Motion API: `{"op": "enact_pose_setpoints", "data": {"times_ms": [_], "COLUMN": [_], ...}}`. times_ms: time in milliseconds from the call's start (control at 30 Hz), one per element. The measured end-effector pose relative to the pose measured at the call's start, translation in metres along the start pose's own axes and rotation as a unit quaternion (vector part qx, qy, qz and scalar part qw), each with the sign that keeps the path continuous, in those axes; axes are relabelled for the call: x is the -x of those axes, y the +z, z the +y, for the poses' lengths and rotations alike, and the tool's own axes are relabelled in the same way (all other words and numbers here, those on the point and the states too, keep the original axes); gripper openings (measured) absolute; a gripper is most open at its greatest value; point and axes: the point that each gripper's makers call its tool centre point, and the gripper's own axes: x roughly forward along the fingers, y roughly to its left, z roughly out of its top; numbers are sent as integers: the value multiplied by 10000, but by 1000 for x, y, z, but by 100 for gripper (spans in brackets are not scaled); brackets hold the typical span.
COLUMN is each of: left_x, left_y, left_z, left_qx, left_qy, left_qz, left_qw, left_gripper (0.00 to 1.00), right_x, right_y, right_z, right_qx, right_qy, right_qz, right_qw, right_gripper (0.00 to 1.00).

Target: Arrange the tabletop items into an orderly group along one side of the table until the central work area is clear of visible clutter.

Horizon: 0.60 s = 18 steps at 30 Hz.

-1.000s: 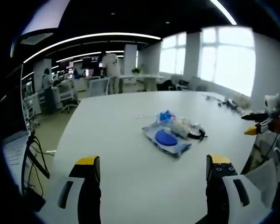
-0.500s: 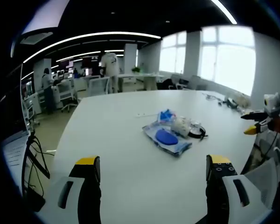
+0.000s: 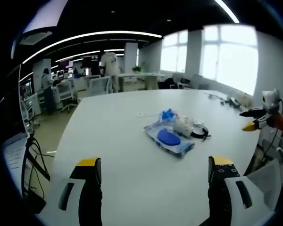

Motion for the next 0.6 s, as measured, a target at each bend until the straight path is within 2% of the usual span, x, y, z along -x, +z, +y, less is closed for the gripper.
{"op": "enact_pose_setpoints", "data": {"times_ms": [333, 600], "left_x": [-7, -13], "left_y": [-6, -8], "left_z": [2, 3], "left_qx": [79, 85], "left_qy": [-4, -26], "left_qz": [71, 117], "left_qw": [9999, 9999], "left_gripper": [92, 92], "right_x": [-24, -47], "right_y": [4, 18], "right_z": [-9, -16], "right_qx": [97, 240], "right_qy": [36, 133], "right_qz": [140, 178], "right_qw": [9998, 9995], "right_gripper": [72, 72]}}
